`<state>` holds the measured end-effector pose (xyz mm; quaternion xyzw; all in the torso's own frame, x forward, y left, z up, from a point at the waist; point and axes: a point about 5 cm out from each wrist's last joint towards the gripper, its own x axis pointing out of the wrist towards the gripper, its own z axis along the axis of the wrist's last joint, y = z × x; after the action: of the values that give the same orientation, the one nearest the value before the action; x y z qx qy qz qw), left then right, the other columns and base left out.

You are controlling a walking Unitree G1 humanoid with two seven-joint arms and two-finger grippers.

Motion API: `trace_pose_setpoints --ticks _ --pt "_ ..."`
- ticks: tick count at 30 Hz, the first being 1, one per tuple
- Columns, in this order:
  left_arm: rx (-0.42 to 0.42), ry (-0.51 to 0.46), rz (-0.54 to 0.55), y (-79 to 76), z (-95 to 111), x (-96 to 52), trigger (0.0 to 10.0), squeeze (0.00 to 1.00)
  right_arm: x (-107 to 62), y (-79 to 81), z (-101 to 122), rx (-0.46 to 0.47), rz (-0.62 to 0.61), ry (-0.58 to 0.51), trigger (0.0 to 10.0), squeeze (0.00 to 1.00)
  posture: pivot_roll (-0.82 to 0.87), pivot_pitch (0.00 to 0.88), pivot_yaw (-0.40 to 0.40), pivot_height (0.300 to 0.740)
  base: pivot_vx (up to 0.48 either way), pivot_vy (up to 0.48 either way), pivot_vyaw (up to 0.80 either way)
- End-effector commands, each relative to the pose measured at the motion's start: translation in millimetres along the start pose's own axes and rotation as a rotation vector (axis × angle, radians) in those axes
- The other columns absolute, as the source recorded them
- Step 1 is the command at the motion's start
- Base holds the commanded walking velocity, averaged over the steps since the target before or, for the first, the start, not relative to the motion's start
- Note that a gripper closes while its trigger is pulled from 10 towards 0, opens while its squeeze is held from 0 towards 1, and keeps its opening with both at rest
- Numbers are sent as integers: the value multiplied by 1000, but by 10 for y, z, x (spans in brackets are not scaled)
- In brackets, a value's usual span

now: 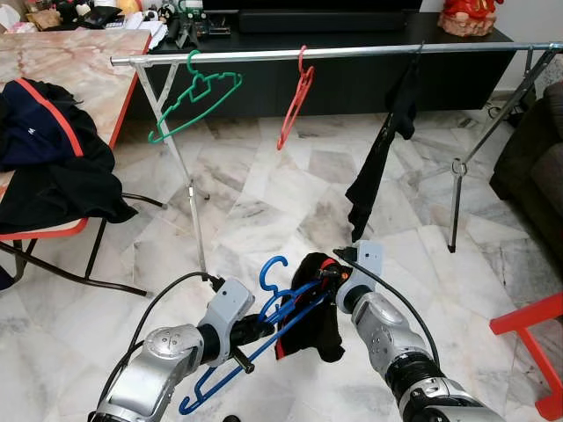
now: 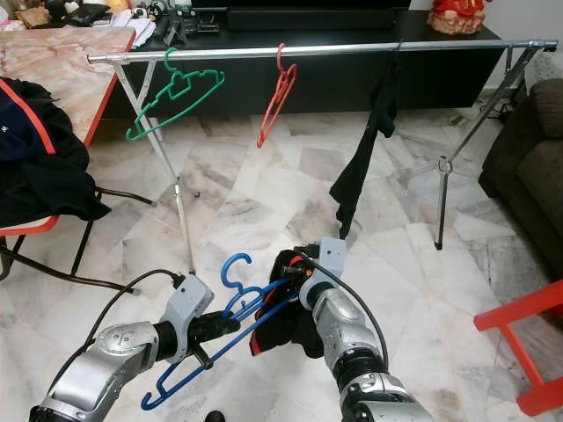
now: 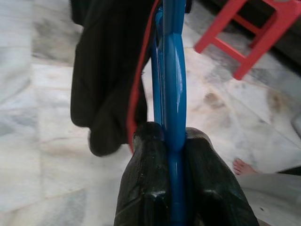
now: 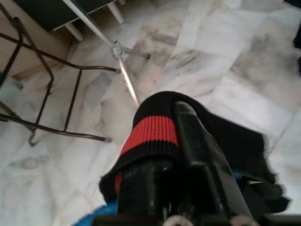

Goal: Hang hanger

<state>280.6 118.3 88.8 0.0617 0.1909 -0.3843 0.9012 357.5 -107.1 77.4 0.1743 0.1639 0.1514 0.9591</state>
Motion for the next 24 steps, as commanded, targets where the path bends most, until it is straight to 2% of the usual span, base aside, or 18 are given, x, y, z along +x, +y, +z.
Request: trace_pose_setpoints --ticks 1,4,7,11,15,16,18,22,24 --pt "30 -40 38 25 91 7 10000 0 -25 -57 19 -5 -38 -14 10000 0 66 203 -9 740 0 0 0" --pt "40 -36 105 84 90 5 10000 0 -74 -190 -9 -9 -141 -20 10000 0 64 204 -10 740 0 0 0" --pt "37 -36 110 81 81 -9 10000 0 -110 -274 -31 11 -198 -19 10000 0 67 208 -10 740 0 0 0" --pt "38 -32 115 86 62 -34 10000 0 -125 -289 -76 10 -206 10 10000 0 64 211 -11 740 0 0 0" --pt "36 -33 121 88 59 -34 10000 0 -97 -171 -77 19 -120 21 10000 0 66 212 -12 740 0 0 0" --pt "33 -40 119 86 68 -28 10000 0 -78 -79 -59 44 -42 25 10000 0 63 212 -13 740 0 0 0" --pt "34 -45 121 84 78 -18 10000 0 -65 19 -43 66 35 35 10000 0 63 212 -13 740 0 0 0" --pt "21 -65 103 51 108 14 10000 0 -64 153 -11 -21 126 39 10000 0 56 213 -15 740 0 0 0" --pt "14 -75 82 26 118 19 10000 0 -73 164 13 -42 146 22 10000 0 56 213 -17 740 0 0 0"
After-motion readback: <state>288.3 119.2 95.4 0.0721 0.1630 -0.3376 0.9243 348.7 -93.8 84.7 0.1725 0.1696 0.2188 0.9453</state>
